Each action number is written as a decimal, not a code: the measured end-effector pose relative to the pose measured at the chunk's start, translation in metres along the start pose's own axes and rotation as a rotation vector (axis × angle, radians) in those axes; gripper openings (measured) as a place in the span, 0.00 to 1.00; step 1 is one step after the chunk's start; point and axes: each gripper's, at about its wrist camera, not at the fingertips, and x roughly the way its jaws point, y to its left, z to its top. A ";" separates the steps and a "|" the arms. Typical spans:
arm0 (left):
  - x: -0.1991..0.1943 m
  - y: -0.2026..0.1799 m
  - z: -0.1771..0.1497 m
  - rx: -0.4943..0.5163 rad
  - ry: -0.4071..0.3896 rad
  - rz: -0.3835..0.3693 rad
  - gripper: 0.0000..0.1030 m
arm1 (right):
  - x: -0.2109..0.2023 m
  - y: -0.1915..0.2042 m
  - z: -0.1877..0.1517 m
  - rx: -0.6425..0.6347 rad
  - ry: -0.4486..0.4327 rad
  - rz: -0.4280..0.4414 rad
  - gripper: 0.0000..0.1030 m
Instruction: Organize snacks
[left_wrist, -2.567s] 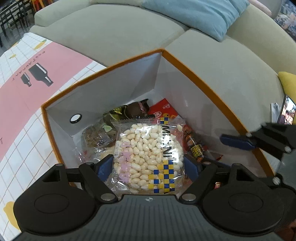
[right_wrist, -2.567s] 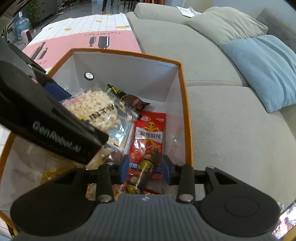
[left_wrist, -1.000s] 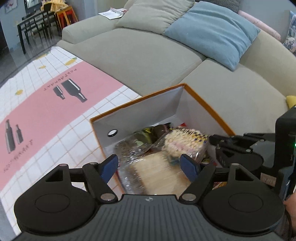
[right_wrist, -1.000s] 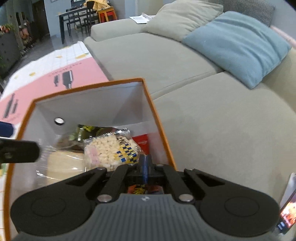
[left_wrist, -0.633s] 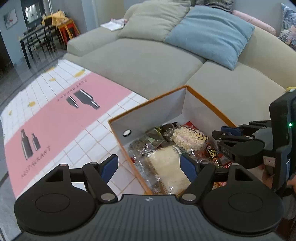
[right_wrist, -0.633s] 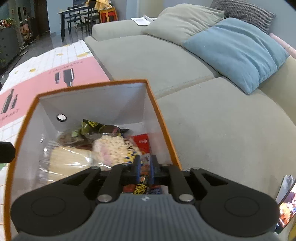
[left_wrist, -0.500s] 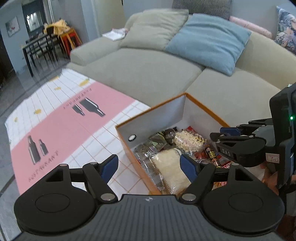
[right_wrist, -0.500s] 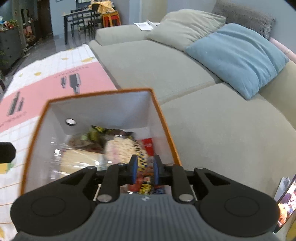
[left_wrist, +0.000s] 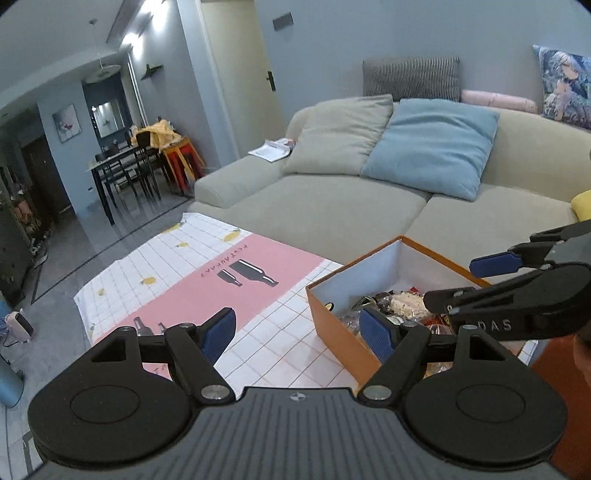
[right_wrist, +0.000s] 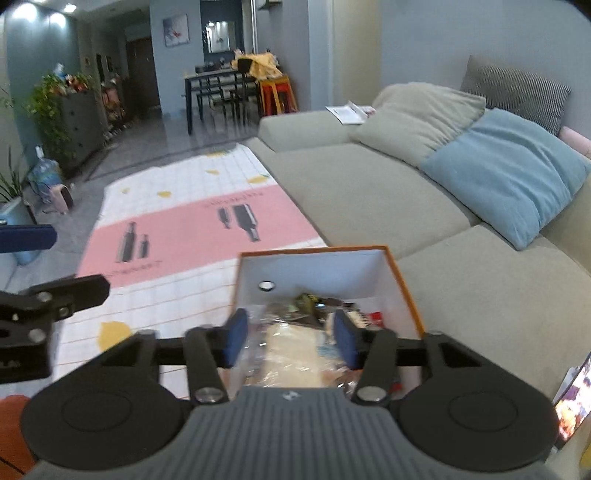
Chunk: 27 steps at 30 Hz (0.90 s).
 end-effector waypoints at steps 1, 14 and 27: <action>-0.005 0.001 -0.004 -0.005 -0.001 0.009 0.87 | -0.007 0.006 -0.004 -0.001 -0.005 0.003 0.58; -0.024 0.019 -0.059 -0.143 -0.024 0.062 0.89 | -0.048 0.051 -0.066 0.012 -0.025 -0.077 0.58; 0.008 0.017 -0.086 -0.224 0.111 -0.002 0.86 | -0.031 0.043 -0.079 0.054 0.025 -0.097 0.58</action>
